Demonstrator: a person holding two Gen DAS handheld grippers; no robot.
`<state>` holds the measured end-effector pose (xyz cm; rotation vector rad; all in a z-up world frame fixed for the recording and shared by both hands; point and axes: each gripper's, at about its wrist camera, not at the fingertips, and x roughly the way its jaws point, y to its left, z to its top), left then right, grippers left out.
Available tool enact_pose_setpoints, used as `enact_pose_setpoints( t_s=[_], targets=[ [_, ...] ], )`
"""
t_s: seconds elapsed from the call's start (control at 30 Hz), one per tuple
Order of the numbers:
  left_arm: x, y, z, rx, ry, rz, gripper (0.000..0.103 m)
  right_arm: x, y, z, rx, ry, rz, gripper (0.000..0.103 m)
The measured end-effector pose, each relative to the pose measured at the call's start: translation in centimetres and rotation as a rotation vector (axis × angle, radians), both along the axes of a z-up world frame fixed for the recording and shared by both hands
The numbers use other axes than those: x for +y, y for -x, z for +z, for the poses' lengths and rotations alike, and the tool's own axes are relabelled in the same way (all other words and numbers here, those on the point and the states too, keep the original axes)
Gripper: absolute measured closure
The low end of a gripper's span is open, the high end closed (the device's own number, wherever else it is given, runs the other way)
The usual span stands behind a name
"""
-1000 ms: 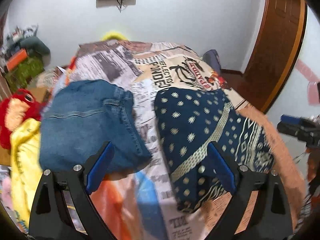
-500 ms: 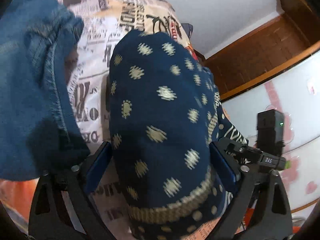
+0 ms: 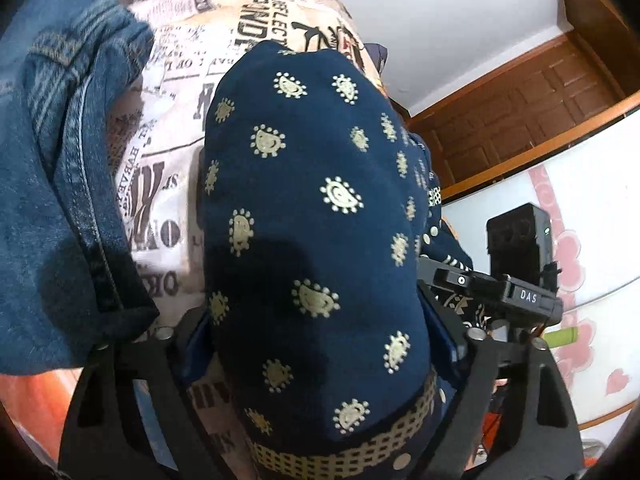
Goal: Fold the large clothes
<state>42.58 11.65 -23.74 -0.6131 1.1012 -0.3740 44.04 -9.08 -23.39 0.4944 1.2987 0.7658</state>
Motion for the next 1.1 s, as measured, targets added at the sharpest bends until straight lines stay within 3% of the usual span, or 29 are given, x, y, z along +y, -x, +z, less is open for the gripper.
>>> enact_pose_setpoints(
  t_s=[0.1, 0.4, 0.53, 0.8, 0.93, 1.1],
  targets=[
    [-0.4, 1.1, 1.6, -0.014, -0.024, -0.010, 0.025, 0.6, 0.7, 1.3, -0.011, 0.028, -0.004, 0.065],
    [1.3, 4.8, 7.8, -0.111, -0.037, -0.003, 0.028, 3.1, 3.6, 7.7, -0.133, 0.044, 0.015, 0.067],
    [3.3, 6.9, 12.3, -0.195, -0.058, 0.011, 0.028, 5.3, 4.4, 10.9, -0.209, 0.030, 0.030, 0.067],
    [9.6, 9.3, 18.1, -0.313, -0.091, 0.064, 0.028, 10.7, 4.8, 16.4, -0.343, -0.009, 0.087, 0.067],
    [13.7, 9.8, 19.6, -0.343, -0.113, 0.105, 0.028, 14.1, 3.8, 16.9, -0.368, -0.034, 0.115, 0.067],
    [18.6, 9.3, 19.0, -0.328, -0.150, 0.160, 0.028, 19.7, 2.2, 15.7, -0.392, -0.044, 0.156, 0.067]
  ],
)
